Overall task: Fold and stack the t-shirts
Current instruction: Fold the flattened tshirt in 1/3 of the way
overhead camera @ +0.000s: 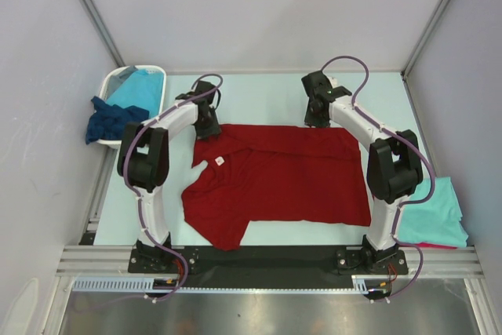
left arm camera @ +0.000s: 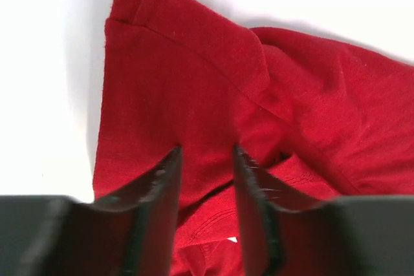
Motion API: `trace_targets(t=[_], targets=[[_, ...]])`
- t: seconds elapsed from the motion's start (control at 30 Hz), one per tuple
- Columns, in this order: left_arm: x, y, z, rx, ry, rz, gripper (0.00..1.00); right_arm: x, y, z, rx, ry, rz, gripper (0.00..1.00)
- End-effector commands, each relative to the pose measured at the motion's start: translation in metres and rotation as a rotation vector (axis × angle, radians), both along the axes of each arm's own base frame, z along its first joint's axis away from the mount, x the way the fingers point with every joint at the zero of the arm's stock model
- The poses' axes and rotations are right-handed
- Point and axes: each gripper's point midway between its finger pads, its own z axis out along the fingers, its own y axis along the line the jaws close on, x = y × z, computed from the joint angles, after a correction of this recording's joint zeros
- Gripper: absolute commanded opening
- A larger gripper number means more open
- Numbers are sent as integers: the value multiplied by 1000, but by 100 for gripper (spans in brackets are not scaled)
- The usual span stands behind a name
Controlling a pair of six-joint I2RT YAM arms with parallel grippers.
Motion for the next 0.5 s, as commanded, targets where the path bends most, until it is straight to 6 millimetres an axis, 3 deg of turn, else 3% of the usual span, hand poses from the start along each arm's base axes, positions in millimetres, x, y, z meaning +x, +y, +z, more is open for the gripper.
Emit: trace_targets(t=[0.0,0.13,0.47], targets=[[5,-5,17,-5,-56,-7,26,3,0,9,5,-34,3,26],[5,-7,23,-6,-68,-11,0,4,-1,8,4,-31,0,26],[-3,-11,61,-17,-142,-26,0,3,3,2,16,-16,8,25]])
